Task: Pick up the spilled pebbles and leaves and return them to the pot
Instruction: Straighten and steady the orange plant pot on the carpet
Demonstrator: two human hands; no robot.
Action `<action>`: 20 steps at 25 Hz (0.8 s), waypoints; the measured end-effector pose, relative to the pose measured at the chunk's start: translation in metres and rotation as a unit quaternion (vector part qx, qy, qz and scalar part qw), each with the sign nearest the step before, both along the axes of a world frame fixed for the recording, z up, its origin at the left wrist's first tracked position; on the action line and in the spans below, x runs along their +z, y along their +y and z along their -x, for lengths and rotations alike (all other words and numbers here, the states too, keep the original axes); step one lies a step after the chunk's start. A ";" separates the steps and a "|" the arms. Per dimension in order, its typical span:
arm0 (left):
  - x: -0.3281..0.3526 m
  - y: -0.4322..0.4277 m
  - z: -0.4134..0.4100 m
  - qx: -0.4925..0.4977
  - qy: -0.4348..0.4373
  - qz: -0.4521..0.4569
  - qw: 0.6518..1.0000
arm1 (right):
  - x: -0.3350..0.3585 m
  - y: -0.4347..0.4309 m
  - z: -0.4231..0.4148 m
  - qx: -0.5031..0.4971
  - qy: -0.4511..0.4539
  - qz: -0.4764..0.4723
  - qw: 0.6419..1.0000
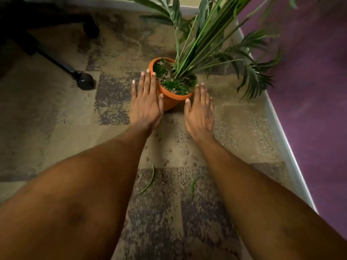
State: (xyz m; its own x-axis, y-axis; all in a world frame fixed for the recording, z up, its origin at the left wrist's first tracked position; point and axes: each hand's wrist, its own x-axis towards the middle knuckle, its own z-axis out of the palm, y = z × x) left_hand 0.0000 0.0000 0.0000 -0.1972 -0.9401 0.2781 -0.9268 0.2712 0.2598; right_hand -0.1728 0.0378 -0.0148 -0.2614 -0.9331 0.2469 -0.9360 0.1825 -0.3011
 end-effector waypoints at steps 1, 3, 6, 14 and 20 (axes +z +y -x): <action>-0.006 -0.007 0.002 0.008 0.012 0.010 1.000 | -0.006 -0.009 0.003 -0.003 0.004 0.011 1.000; -0.014 -0.016 0.007 0.030 0.052 0.010 0.998 | -0.013 -0.031 0.011 -0.008 0.009 0.021 1.000; -0.025 -0.027 0.018 0.037 0.126 0.022 0.991 | -0.016 -0.065 0.018 -0.007 0.005 0.043 0.999; -0.016 -0.061 0.036 0.094 0.307 -0.045 0.946 | -0.026 -0.069 0.033 -0.041 -0.050 0.051 0.997; -0.021 -0.067 0.026 0.072 0.296 -0.110 0.946 | -0.031 -0.075 0.035 -0.060 -0.265 -0.040 0.961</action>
